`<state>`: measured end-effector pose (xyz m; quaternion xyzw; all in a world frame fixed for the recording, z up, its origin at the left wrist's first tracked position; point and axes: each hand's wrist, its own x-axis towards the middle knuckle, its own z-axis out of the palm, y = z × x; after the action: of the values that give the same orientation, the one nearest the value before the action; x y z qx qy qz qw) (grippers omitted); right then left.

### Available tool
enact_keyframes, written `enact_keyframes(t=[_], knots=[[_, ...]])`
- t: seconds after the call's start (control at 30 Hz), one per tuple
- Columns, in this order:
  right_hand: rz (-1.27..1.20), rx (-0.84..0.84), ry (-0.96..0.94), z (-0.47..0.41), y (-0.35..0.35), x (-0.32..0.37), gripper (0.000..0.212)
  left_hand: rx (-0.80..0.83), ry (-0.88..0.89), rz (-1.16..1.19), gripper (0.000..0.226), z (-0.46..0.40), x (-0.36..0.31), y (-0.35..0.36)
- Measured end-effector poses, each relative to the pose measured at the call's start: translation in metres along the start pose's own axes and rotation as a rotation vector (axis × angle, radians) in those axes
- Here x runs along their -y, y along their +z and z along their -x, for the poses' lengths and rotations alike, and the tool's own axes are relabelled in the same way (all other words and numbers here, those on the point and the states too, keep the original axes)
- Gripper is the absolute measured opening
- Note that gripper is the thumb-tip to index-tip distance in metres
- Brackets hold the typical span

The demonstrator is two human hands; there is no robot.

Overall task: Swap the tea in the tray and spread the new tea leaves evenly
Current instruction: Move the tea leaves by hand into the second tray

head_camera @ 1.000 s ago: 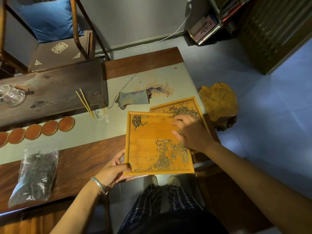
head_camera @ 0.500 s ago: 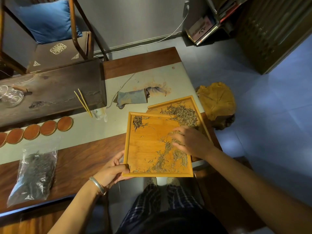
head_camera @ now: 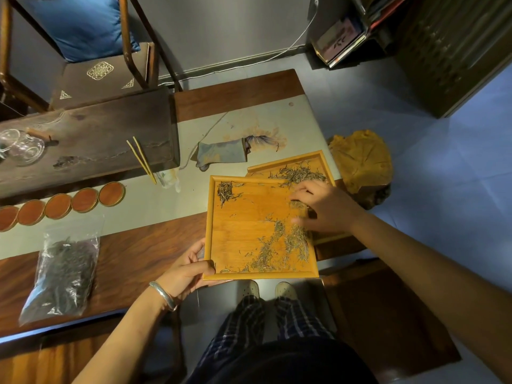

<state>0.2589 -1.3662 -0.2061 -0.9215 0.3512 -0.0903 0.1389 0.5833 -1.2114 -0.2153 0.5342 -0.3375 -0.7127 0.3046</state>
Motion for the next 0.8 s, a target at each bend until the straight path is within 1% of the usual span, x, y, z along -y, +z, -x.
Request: enact_keyframes(t=[0.03,0.1,0.17,0.2,0.33,0.4,0.5,0.57,0.63,0.7,0.8], knots=[[0.020,0.106,-0.022,0.005,-0.002,0.001,0.070,-0.003,0.000,0.005,0.071,-0.001,0.000,0.000],[0.067,0.280,-0.064,0.014,-0.003,0.005,0.083,-0.002,-0.005,-0.005,0.072,-0.002,-0.001,-0.001],[0.088,0.347,-0.089,0.021,0.000,0.006,0.083,0.007,0.001,-0.023,0.075,-0.003,-0.001,-0.002],[0.093,0.350,-0.082,0.023,0.002,0.006,0.078,0.014,0.002,-0.014,0.074,-0.003,-0.001,-0.002],[0.101,0.220,-0.064,0.021,0.008,0.001,0.046,0.022,-0.009,-0.022,0.069,-0.003,0.000,0.000],[0.163,0.159,-0.067,0.014,0.007,0.000,0.035,0.041,-0.011,-0.028,0.068,-0.003,-0.001,-0.001],[0.208,0.023,-0.070,0.005,0.007,-0.003,0.021,0.063,-0.016,0.008,0.066,-0.004,-0.002,-0.001],[0.217,-0.047,-0.048,0.000,0.009,-0.005,0.017,0.055,-0.022,0.037,0.067,-0.005,-0.002,-0.001],[0.226,-0.109,-0.008,-0.003,0.012,-0.008,0.018,0.057,-0.025,0.058,0.067,-0.006,-0.002,-0.001],[0.243,-0.162,0.048,-0.008,0.015,-0.011,0.021,0.058,-0.036,0.048,0.067,-0.006,-0.004,-0.001],[0.201,-0.205,0.146,-0.013,0.017,-0.015,0.015,0.064,-0.039,0.010,0.067,-0.005,-0.008,0.000]])
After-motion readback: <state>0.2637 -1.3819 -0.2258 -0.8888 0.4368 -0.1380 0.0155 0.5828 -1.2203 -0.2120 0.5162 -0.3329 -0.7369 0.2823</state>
